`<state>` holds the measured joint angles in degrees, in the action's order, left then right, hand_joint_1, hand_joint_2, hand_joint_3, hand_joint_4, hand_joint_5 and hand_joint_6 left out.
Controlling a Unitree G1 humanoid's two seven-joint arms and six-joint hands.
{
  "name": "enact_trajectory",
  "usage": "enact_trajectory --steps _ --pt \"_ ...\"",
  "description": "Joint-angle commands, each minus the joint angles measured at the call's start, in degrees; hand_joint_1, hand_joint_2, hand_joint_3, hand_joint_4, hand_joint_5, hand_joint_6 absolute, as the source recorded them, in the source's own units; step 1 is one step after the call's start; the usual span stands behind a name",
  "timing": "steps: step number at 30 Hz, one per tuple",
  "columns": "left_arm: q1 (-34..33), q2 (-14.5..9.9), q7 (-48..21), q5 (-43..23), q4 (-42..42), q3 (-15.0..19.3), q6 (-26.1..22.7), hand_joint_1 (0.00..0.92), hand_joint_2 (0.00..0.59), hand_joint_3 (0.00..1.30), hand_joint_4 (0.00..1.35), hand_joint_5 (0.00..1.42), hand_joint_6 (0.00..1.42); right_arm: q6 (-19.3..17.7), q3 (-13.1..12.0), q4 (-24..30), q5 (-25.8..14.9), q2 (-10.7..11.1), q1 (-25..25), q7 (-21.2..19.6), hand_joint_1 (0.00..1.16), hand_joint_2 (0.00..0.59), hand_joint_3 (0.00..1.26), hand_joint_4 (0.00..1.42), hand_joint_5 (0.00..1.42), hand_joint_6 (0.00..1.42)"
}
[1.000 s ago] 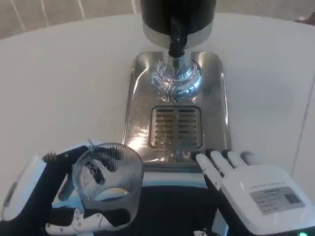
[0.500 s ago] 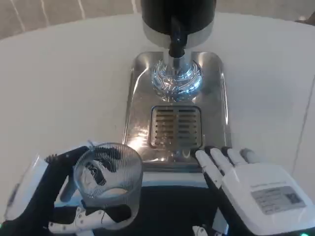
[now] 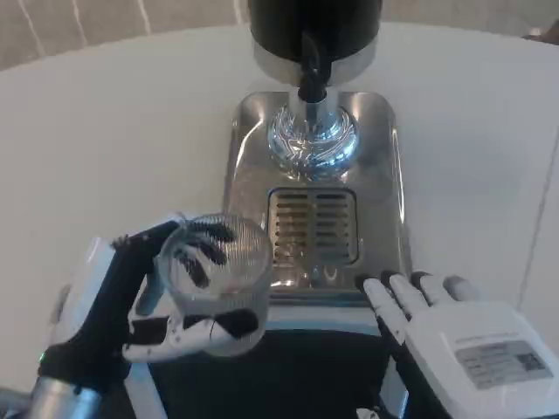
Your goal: Grasp the cup under the faucet to collect the drink, then remove the cup.
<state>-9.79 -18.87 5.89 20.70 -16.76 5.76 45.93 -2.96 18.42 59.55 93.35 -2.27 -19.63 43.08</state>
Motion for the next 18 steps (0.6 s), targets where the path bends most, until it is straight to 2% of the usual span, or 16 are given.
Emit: enact_trajectory --steps 1,8,18 --pt "-5.26 0.89 4.27 1.35 -4.99 -0.41 -0.09 0.592 0.005 0.98 1.19 1.35 1.42 -0.08 2.44 0.45 -0.95 -3.62 -4.94 -1.63 0.38 0.535 0.0 0.0 0.0 0.0" --pt "-11.25 0.95 7.64 2.56 -11.96 -1.88 1.09 0.592 0.004 0.97 1.19 1.36 1.42 -0.69 2.98 0.45 -0.8 -3.78 -8.45 -3.79 0.37 0.535 0.0 0.0 0.0 0.0" --pt "-19.47 2.39 12.29 4.68 -21.96 -6.14 3.17 0.592 0.004 0.97 1.19 1.36 1.42 -0.02 2.82 0.45 1.0 -4.6 -6.8 -0.94 0.37 0.535 0.0 0.0 0.0 0.0"
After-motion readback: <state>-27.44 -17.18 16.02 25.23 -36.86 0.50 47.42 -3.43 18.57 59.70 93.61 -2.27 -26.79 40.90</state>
